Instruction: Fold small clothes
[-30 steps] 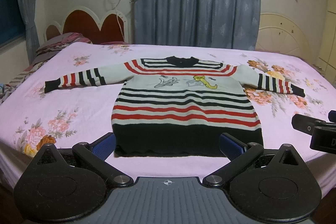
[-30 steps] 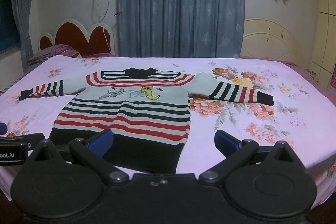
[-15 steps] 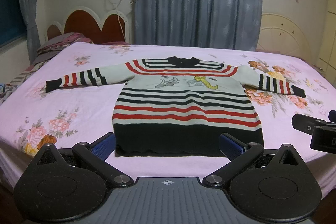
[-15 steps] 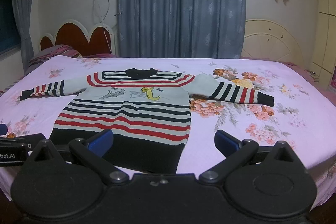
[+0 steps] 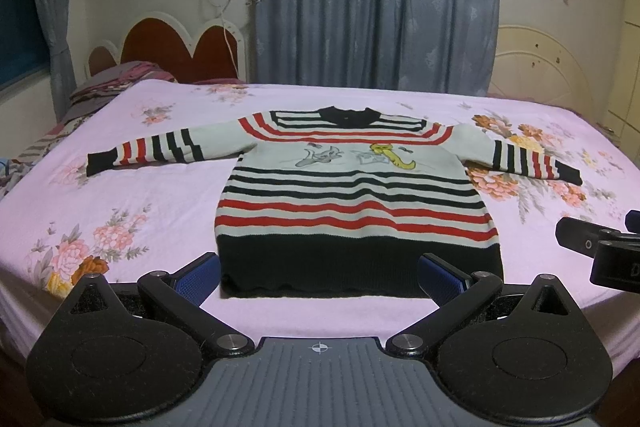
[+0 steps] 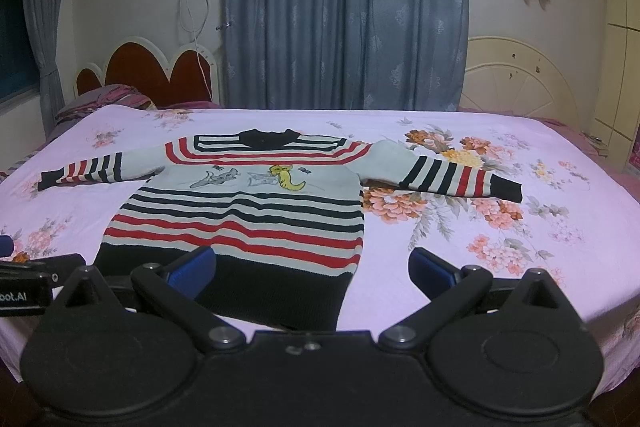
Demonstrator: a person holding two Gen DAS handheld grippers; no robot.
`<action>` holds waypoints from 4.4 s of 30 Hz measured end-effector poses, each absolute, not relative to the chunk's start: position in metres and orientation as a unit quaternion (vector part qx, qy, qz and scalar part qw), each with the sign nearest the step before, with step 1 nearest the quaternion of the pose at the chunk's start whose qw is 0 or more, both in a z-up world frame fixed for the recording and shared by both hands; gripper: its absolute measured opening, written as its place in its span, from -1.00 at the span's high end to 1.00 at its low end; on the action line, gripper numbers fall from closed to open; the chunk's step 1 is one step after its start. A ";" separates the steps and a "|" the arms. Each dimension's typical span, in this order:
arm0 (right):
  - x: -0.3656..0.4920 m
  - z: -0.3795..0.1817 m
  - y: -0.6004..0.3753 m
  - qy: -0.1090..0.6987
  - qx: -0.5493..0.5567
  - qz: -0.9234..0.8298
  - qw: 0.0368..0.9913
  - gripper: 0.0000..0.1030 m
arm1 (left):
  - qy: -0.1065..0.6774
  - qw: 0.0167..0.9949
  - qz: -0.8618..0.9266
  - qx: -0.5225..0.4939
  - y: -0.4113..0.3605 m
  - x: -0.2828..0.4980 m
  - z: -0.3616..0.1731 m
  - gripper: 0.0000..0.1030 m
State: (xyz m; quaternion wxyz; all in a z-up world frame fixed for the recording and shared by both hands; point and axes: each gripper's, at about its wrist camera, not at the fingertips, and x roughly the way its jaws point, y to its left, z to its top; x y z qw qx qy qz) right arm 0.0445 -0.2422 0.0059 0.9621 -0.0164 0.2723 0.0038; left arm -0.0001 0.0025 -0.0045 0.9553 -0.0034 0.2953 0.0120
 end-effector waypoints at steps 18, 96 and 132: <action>0.102 0.006 -0.238 0.261 -0.008 -0.027 0.965 -0.99 | 0.283 0.959 -0.004 -0.025 0.021 0.078 -0.001 -1.00; 0.449 -0.090 -0.449 0.279 0.153 -0.099 0.943 0.86 | 0.406 0.913 0.002 -0.037 -0.008 0.466 -0.110 -1.00; 0.429 -0.083 -0.350 0.293 0.132 -0.083 0.943 0.60 | 0.431 0.883 -0.123 -0.140 -0.017 0.540 -0.150 0.84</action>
